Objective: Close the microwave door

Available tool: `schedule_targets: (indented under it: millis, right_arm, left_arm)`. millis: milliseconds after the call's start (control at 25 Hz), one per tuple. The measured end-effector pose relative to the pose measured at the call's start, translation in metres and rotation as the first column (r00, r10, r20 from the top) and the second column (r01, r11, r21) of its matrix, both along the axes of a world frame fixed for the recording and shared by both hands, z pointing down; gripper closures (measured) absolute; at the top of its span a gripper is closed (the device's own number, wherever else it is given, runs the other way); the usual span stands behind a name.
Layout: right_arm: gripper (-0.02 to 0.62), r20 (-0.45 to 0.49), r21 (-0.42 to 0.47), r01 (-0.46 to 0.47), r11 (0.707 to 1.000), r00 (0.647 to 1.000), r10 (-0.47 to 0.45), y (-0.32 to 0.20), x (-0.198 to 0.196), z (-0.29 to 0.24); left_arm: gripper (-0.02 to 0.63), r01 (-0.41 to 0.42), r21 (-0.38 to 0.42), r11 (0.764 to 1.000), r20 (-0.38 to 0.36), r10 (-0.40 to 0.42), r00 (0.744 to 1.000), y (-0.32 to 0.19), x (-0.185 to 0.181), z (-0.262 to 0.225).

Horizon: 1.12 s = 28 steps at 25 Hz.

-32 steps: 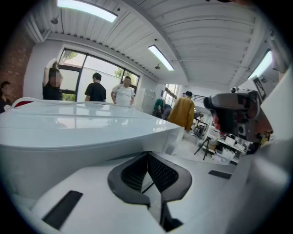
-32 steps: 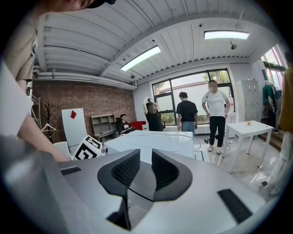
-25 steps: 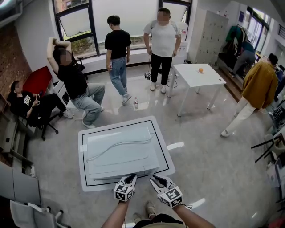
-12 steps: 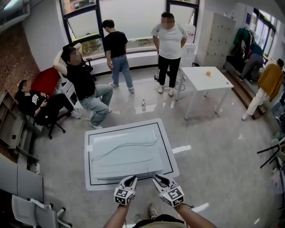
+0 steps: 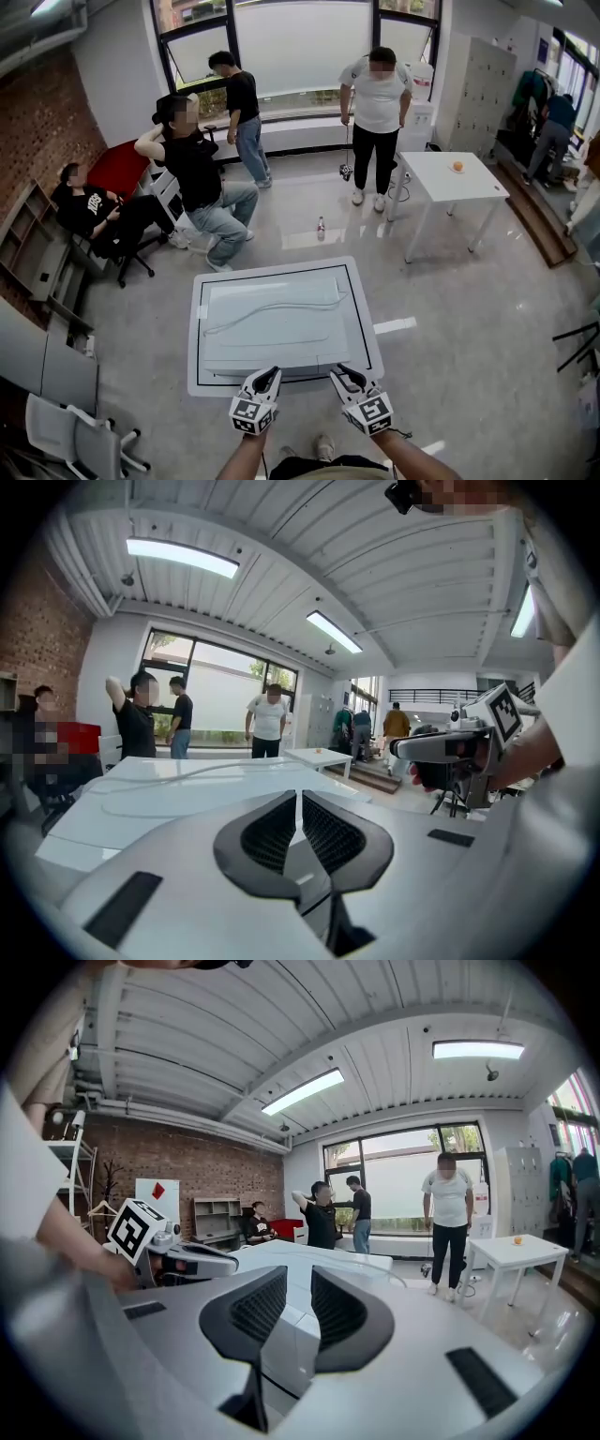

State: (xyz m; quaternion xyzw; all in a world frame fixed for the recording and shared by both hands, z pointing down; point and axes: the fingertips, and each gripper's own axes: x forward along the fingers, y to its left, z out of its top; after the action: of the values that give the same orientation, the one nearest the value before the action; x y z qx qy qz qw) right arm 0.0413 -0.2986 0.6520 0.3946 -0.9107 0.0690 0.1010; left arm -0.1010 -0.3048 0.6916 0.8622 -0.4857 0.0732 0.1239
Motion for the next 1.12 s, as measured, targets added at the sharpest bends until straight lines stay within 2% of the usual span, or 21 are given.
schedule_targets:
  millis: [200, 600, 1120]
  right_arm:
    - [0.526, -0.024, 0.066, -0.051, 0.997, 0.998, 0.053, -0.005, 0.005, -0.007]
    - [0.526, -0.066, 0.167, -0.112, 0.979, 0.990, 0.125, 0.002, 0.003, -0.017]
    - [0.526, -0.039, 0.164, -0.175, 0.971, 0.982, 0.183, 0.009, -0.012, -0.011]
  left_arm:
    - [0.597, 0.052, 0.059, 0.997, 0.025, -0.054, 0.998, 0.001, -0.021, -0.019]
    - [0.597, 0.107, 0.109, 0.988, 0.017, -0.110, 0.994, 0.010, -0.061, -0.041]
    - [0.597, 0.161, 0.112, 0.981, 0.019, -0.164, 0.986, 0.026, -0.119, -0.034]
